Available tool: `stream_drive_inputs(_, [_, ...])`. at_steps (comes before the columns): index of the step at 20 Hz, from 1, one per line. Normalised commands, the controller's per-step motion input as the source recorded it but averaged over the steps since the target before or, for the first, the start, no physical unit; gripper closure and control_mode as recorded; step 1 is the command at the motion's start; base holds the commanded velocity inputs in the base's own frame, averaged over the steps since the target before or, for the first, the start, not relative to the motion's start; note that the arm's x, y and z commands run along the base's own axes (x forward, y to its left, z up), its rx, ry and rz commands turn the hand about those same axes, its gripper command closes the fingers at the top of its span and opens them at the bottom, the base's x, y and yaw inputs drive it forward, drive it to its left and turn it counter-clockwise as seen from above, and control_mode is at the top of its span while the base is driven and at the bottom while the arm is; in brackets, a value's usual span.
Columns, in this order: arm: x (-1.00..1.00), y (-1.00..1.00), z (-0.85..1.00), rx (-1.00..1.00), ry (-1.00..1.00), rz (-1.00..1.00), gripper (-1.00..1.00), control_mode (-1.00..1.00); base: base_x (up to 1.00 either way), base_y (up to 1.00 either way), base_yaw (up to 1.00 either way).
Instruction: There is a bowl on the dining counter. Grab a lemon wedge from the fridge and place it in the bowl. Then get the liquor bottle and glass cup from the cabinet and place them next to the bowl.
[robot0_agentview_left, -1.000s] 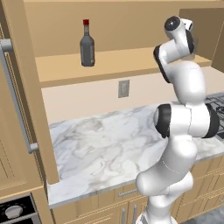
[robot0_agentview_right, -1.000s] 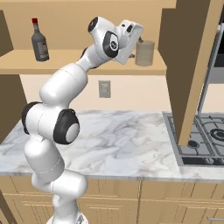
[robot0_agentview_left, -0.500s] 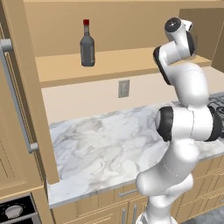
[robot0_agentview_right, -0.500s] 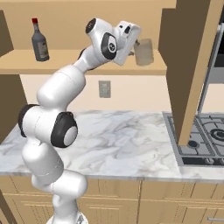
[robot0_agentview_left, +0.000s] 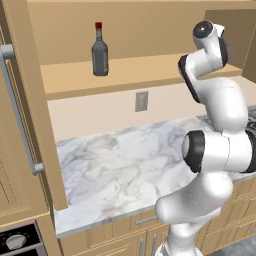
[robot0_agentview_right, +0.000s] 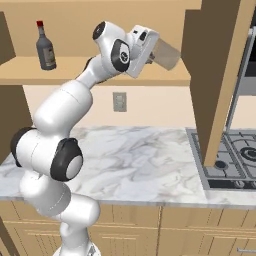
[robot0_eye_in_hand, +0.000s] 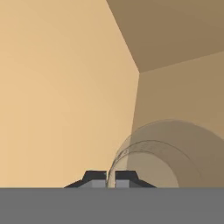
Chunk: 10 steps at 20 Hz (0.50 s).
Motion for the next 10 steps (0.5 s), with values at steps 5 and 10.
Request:
stream_drive_inputs(5, [-0.6,0.0,0.0,0.0,0.0,0.0,1.0,-1.0,0.0,0.0,0.0])
stream_drive_inputs(10, [-0.95,0.12,0.0,0.0,0.0,0.0,1.0,-1.0,0.0,0.0,0.0])
